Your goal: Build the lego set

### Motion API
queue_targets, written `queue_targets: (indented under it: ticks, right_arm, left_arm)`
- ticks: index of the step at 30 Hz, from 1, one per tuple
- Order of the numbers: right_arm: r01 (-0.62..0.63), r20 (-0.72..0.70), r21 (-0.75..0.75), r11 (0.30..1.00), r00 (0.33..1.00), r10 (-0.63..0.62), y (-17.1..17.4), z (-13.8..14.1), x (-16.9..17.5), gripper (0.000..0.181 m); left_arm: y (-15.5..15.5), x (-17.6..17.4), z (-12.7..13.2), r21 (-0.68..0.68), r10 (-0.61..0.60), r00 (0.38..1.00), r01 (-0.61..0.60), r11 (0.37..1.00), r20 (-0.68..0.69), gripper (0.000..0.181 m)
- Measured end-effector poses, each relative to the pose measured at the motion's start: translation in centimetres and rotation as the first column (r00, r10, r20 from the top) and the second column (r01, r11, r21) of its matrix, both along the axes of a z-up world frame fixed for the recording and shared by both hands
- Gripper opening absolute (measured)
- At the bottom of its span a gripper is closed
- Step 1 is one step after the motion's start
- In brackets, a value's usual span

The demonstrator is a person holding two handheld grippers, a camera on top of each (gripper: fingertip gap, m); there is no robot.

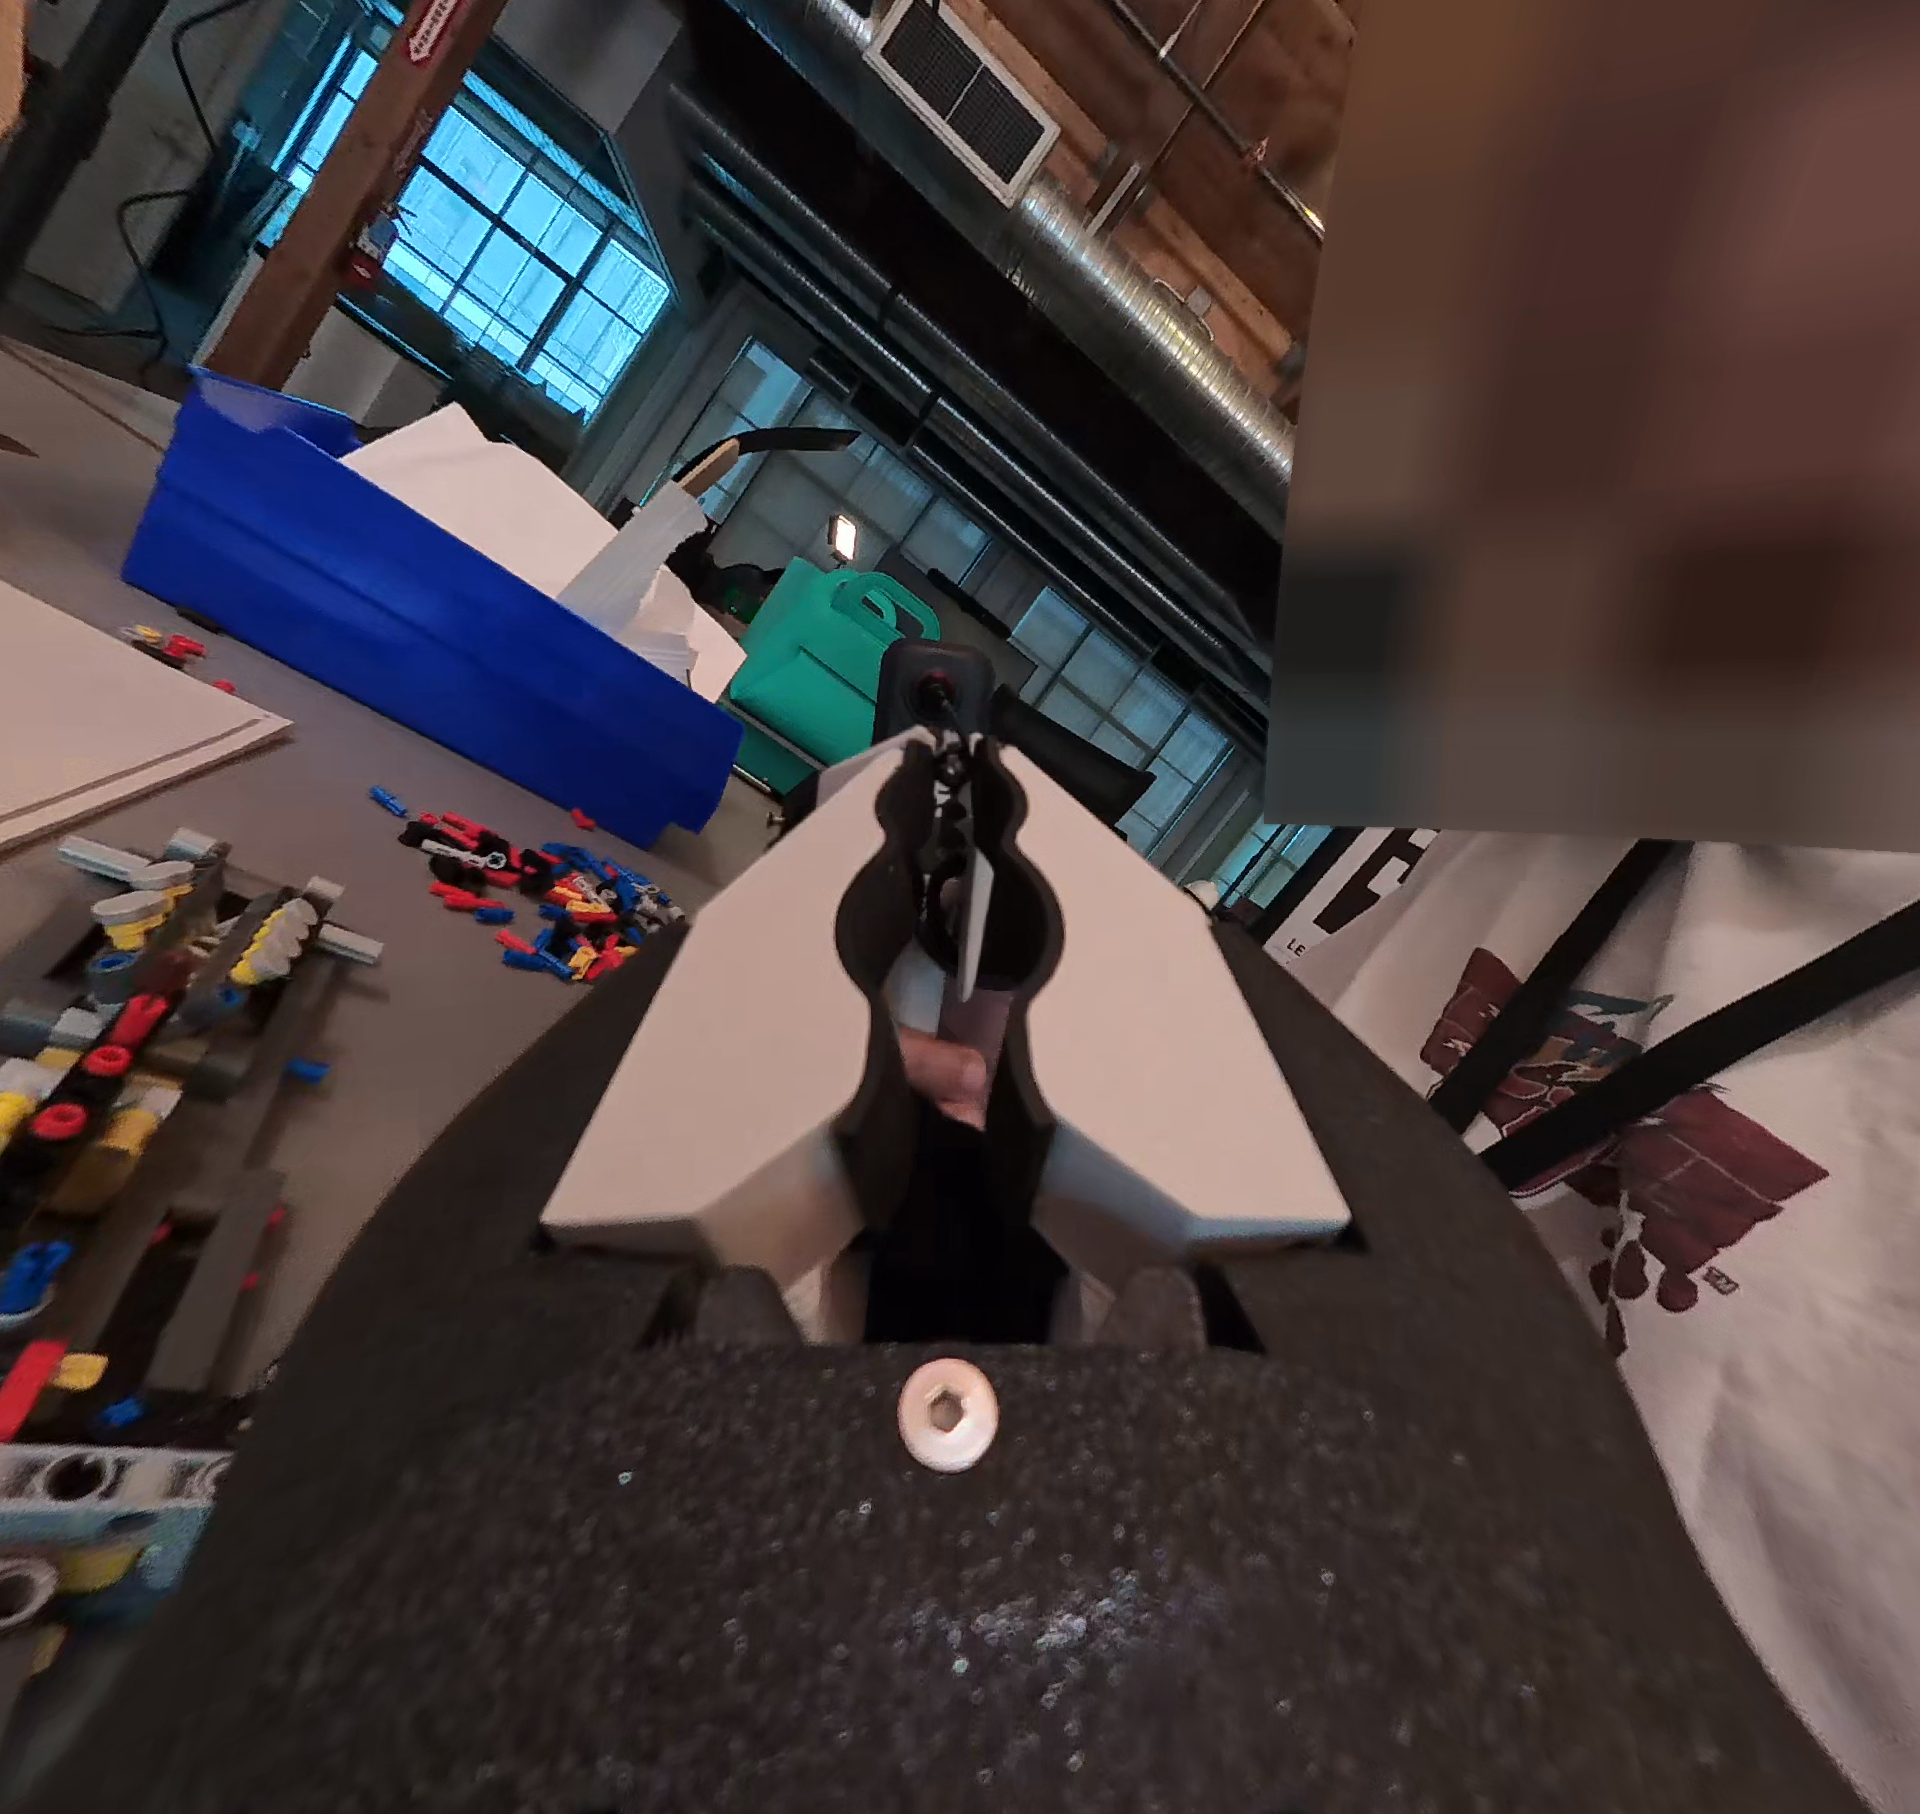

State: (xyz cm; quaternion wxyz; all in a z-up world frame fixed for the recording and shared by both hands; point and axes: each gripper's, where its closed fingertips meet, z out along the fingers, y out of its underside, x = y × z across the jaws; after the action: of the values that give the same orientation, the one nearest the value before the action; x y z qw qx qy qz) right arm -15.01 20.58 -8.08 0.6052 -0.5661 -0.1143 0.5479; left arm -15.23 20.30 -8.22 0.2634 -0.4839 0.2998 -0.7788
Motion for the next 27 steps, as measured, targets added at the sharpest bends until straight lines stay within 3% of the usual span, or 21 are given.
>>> queue_targets:
  ticks: [12,19,22,27]
  right_arm:
    - [-0.033,-0.098,-0.04,0.999,0.995,0.029,0.2,0.15,0.63,0.002]
    - [-0.102,-0.173,-0.087,0.991,0.981,0.085,0.23,-0.1,0.62,0.002]
    - [-0.11,-0.153,-0.077,0.991,0.983,0.098,0.05,-0.13,0.5,0.002]
    - [-0.01,-0.037,-0.019,1.0,0.999,0.009,0.14,-0.25,0.34,0.002]
  left_arm:
    - [0.01,0.82,0.07,0.039,0.08,0.996,-0.081,0.996,0.025,0.006]
    - [0.05,0.83,-0.15,0.134,0.144,0.99,-0.144,0.981,0.011,0.006]
    - [-0.13,0.72,-0.19,0.127,0.118,0.993,-0.118,0.985,0.007,0.005]
    - [-0.06,0.55,-0.24,0.041,0.063,0.998,-0.064,0.997,0.023,0.005]
